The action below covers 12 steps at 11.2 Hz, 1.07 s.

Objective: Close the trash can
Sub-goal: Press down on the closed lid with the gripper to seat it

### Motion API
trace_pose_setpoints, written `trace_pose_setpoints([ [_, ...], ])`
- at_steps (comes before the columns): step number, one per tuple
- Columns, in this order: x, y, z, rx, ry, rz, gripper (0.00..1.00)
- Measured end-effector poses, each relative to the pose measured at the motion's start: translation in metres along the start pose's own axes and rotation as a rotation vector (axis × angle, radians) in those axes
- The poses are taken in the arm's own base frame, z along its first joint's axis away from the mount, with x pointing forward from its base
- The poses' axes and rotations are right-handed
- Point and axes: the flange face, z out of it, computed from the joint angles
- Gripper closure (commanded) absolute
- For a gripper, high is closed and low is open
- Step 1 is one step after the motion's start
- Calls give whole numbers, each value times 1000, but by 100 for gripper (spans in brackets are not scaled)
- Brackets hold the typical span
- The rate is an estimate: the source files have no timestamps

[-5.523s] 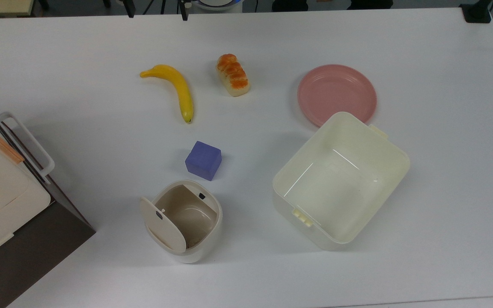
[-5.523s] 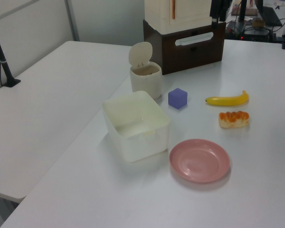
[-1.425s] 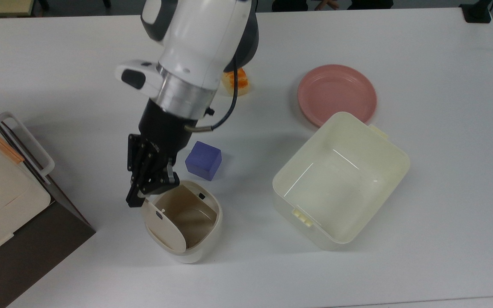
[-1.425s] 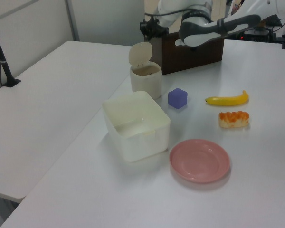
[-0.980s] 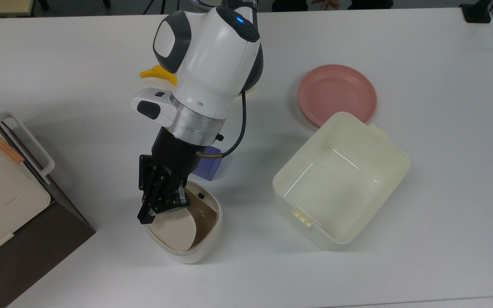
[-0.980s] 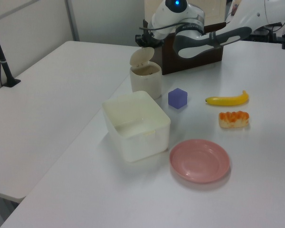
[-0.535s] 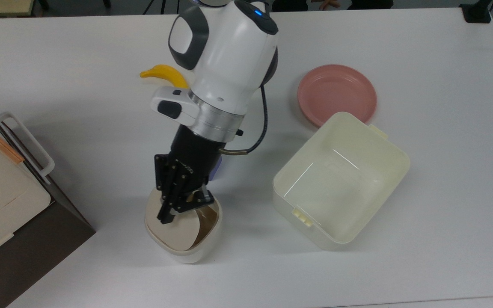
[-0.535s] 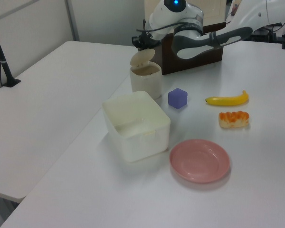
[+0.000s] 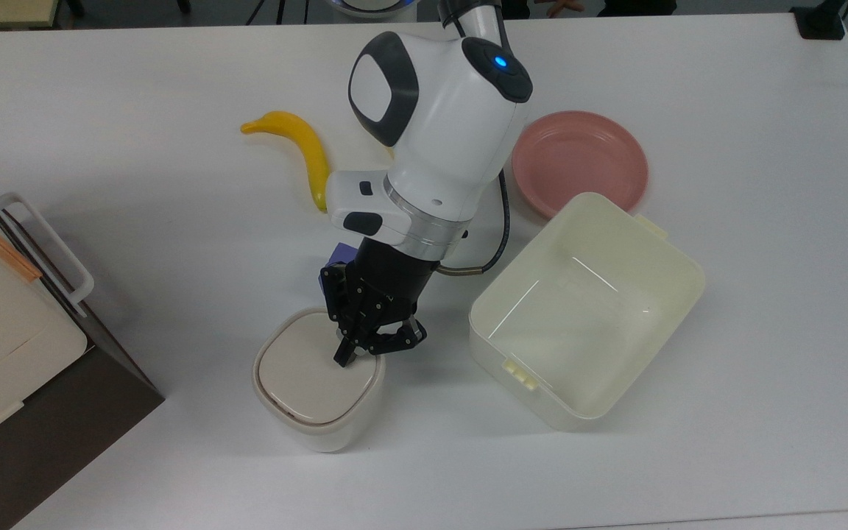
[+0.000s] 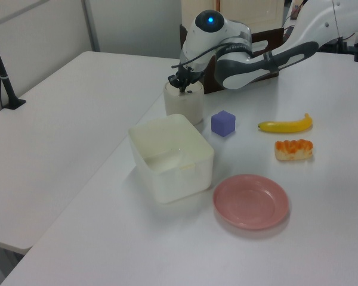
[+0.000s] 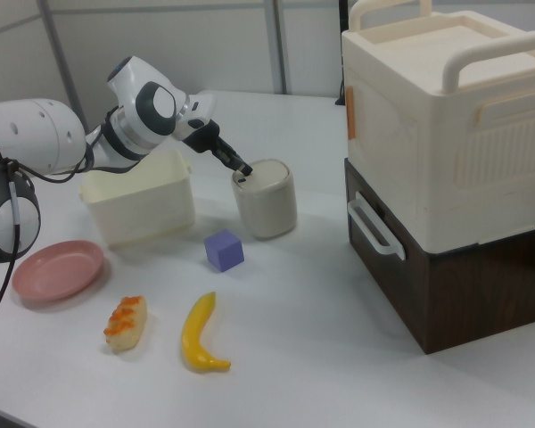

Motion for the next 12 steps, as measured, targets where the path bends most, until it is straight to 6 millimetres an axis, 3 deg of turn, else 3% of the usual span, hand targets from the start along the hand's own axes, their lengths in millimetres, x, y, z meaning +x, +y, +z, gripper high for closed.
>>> trace_pose_setpoints([
  [9,3,8,-5,-30,-72,-11,88],
  [12,32,23,-15,-7,-78,83,88],
])
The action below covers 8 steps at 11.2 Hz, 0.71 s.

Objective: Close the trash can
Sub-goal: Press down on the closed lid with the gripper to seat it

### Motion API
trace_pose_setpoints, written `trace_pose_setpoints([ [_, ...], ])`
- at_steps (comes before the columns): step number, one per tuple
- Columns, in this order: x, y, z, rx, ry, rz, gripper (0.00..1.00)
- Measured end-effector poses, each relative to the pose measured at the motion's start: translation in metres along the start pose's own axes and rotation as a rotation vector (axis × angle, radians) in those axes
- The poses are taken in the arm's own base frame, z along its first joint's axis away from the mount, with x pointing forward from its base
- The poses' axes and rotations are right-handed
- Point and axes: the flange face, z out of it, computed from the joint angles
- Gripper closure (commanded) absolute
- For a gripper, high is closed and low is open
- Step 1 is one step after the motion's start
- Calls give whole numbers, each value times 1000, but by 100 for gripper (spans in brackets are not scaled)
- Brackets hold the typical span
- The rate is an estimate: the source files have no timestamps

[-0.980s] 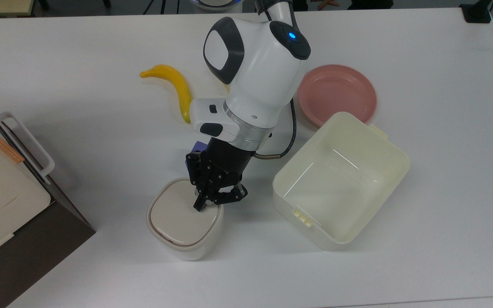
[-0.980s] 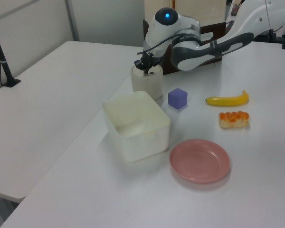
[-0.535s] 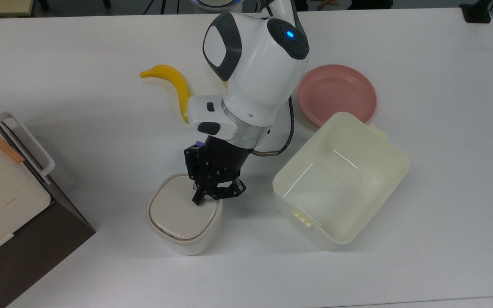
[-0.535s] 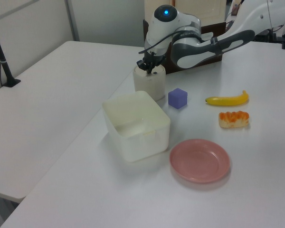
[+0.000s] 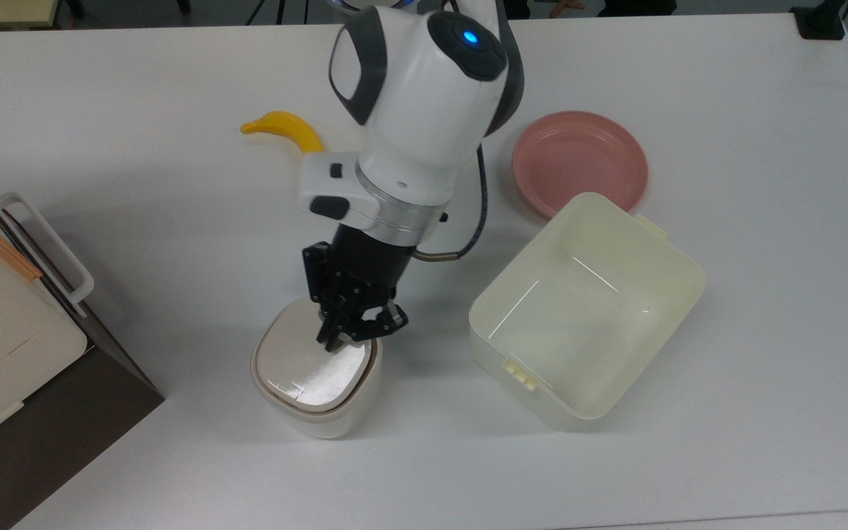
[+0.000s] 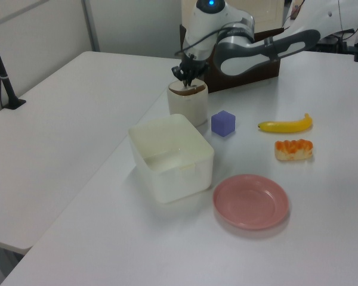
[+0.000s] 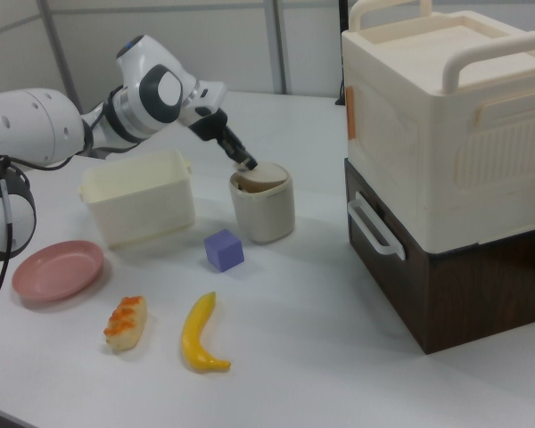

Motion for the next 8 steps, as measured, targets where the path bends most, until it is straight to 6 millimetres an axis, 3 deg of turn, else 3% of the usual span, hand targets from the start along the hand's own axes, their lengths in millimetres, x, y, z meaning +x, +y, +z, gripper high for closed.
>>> trace_pose_setpoints([
  [2,31,19,-12,22,27,81,88],
  [4,45,30,-15,22,38,109,89],
  [8,21,14,-12,24,16,54,89],
])
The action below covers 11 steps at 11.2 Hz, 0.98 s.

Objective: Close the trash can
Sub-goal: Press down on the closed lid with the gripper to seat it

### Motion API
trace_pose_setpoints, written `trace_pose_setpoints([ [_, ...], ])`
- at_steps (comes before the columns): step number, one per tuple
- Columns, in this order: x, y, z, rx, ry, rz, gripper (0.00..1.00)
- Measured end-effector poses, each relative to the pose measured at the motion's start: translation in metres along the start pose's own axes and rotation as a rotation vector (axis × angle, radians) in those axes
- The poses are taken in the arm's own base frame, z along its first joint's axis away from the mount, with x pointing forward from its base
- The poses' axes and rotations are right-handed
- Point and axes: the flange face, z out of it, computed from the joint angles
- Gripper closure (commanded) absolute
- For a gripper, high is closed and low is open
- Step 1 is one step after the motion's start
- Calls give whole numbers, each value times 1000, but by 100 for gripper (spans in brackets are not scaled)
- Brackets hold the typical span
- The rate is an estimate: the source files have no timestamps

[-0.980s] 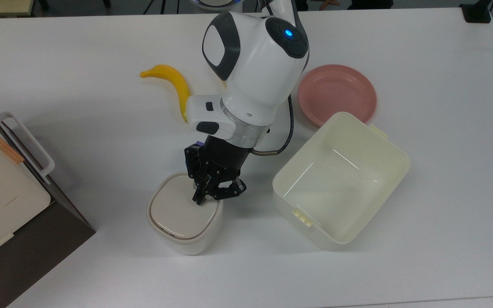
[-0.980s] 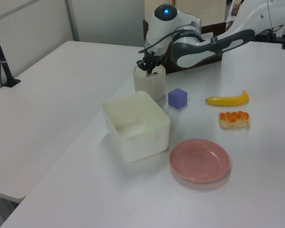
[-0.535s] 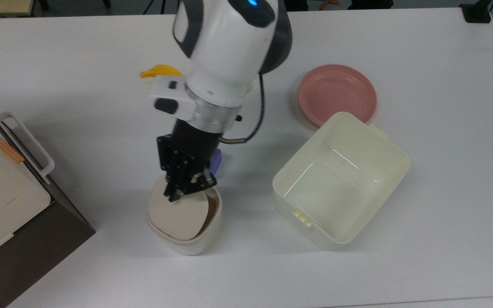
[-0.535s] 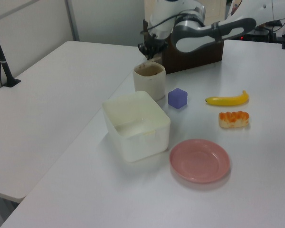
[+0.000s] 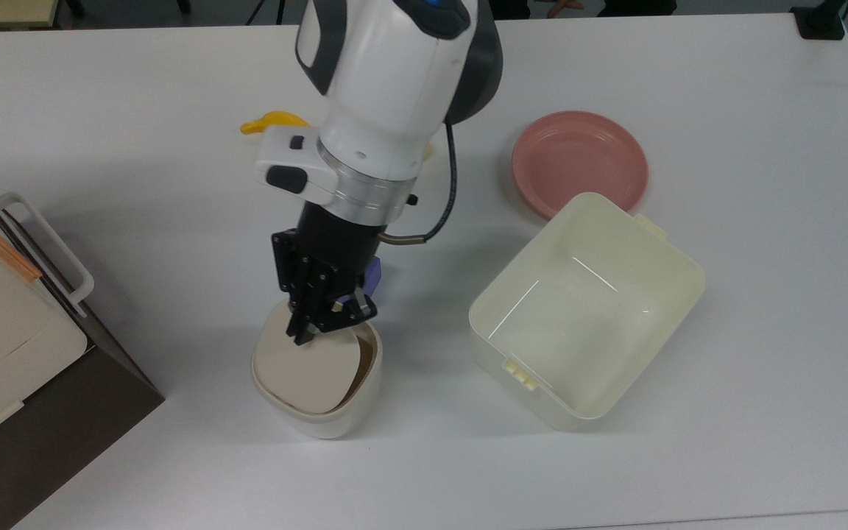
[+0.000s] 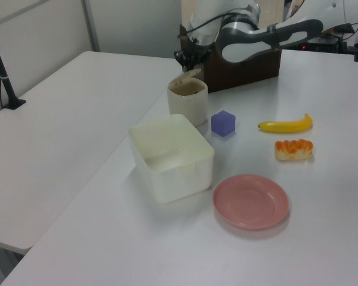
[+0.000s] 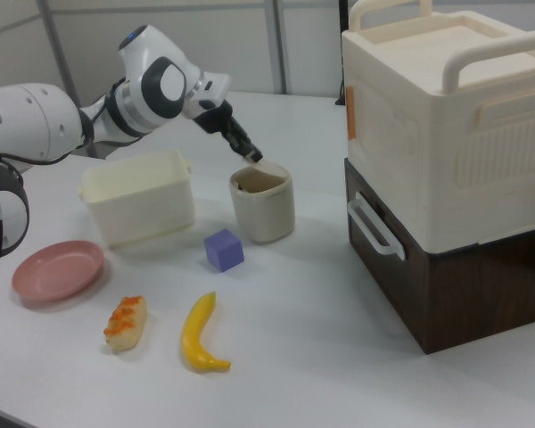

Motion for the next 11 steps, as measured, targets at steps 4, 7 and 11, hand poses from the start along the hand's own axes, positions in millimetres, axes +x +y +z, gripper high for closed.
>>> trace_pose_setpoints([
  [4,-51,-16,18,-58,12,-143,90],
  [7,-57,-14,20,-102,-2,-207,91],
  [11,-61,-14,19,-129,-9,-228,91],
])
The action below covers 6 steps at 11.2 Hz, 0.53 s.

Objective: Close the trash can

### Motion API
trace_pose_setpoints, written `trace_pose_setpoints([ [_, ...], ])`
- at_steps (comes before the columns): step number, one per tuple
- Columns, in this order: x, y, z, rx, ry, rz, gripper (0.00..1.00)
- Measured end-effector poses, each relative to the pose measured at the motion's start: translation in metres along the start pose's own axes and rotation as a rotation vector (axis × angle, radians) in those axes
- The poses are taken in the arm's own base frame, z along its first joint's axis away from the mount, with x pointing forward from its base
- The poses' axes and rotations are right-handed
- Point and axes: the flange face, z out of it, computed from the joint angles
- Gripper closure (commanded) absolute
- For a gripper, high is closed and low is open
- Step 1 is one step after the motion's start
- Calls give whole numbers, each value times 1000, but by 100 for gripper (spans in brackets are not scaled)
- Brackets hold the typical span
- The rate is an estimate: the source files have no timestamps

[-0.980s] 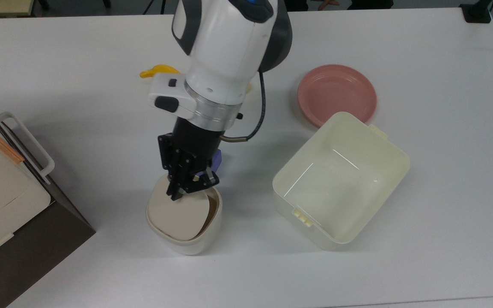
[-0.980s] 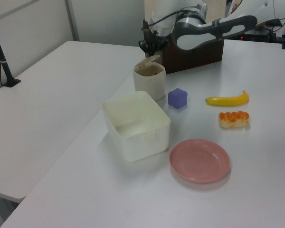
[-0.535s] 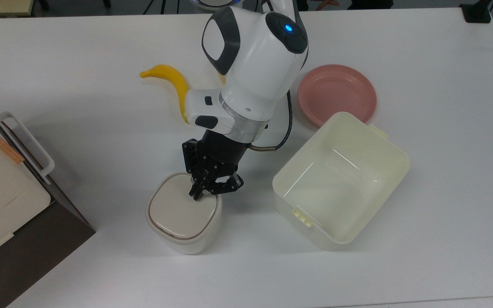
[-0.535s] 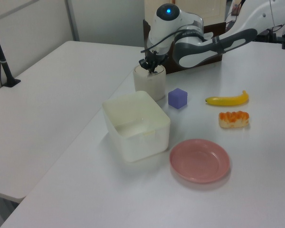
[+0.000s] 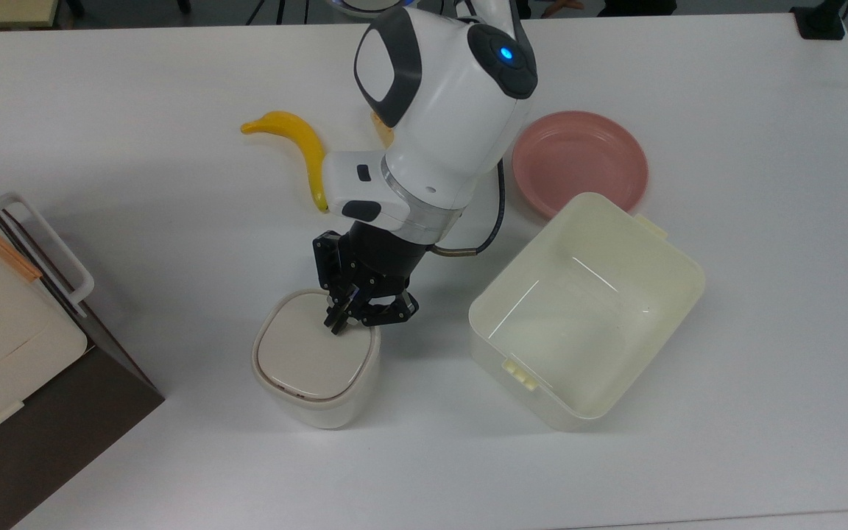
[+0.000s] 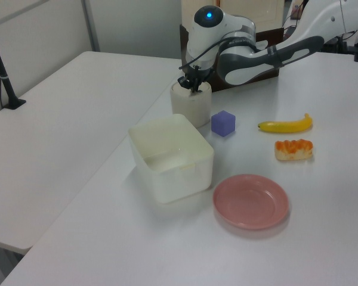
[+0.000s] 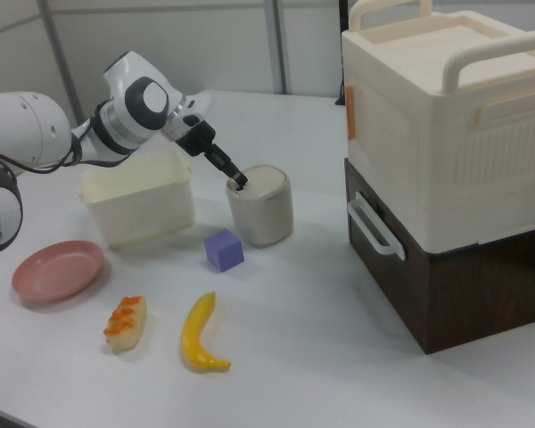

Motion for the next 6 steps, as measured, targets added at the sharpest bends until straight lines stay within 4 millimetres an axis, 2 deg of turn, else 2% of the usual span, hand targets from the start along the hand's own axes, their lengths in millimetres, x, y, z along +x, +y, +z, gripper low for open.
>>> trace_pose_setpoints([
  [3,-3,-3,-2,-13,1,-12,89],
  [6,5,3,-2,-8,-3,28,88],
])
